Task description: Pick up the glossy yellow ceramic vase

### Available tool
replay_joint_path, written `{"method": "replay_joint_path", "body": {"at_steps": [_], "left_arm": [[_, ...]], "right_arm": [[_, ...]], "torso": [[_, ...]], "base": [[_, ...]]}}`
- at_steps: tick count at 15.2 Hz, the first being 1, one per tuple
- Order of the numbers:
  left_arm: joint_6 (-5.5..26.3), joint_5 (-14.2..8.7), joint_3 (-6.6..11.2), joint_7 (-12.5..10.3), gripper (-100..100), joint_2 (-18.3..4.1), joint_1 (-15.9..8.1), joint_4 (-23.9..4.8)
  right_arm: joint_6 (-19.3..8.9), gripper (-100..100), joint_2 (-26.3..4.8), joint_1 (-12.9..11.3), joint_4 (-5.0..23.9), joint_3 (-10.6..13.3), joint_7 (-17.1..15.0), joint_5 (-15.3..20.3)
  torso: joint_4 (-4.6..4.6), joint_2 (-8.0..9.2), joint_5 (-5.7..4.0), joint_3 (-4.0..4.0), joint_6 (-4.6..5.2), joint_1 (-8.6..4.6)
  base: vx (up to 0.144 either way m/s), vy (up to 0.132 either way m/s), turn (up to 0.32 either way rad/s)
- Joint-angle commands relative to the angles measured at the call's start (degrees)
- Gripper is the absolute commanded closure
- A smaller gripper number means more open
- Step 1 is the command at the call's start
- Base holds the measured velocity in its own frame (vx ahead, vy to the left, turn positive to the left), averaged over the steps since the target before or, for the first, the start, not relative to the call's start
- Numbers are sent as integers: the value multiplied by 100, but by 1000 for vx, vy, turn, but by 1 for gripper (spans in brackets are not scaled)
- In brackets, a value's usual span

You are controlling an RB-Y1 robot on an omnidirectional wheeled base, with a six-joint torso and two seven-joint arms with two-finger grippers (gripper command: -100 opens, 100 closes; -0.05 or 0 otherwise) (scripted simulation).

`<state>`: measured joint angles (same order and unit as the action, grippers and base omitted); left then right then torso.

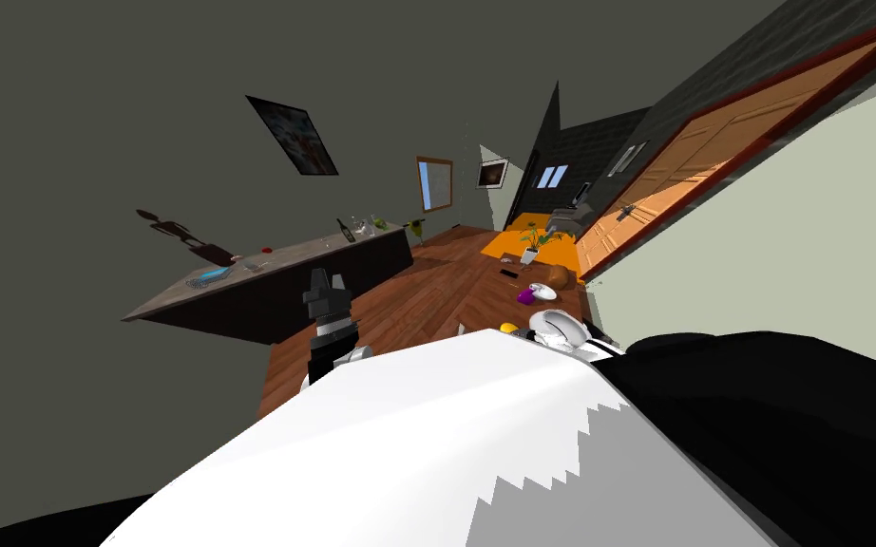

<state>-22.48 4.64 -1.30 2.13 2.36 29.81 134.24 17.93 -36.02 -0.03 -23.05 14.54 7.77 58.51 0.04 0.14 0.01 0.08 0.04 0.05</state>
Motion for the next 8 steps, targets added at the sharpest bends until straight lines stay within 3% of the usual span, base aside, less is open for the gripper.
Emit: {"method": "replay_joint_path", "body": {"at_steps": [1, 3, 6, 7, 8], "left_arm": [[0, 0, 0, 0, 0, 0, 0, 0], [0, 0, 0, 0, 0, 0, 0, 0], [0, 0, 0, 0, 0, 0, 0, 0], [0, 0, 0, 0, 0, 0, 0, 0], [0, 0, 0, 0, 0, 0, 0, 0]], "right_arm": [[-3, 100, -65, -286, 138, 286, -187, 16], [-3, 100, -65, -292, 138, 362, -187, 16], [-58, 100, -183, -657, 223, 865, -578, 70], [-58, 100, -183, -678, 223, 799, -527, 70], [-58, 100, -183, -678, 223, 934, -578, 70]], "torso": [[0, 0, 0, 0, 0, 0], [1, 6, 1, 3, -1, 5], [2, 7, 4, 5, 0, 5], [3, 7, 4, 5, 1, 6], [3, 11, 6, 7, 4, 7]], "base": [[-42, 15, -175], [-38, 15, -88], [-38, 10, -140], [-42, 17, -156], [-29, 10, -50]]}}
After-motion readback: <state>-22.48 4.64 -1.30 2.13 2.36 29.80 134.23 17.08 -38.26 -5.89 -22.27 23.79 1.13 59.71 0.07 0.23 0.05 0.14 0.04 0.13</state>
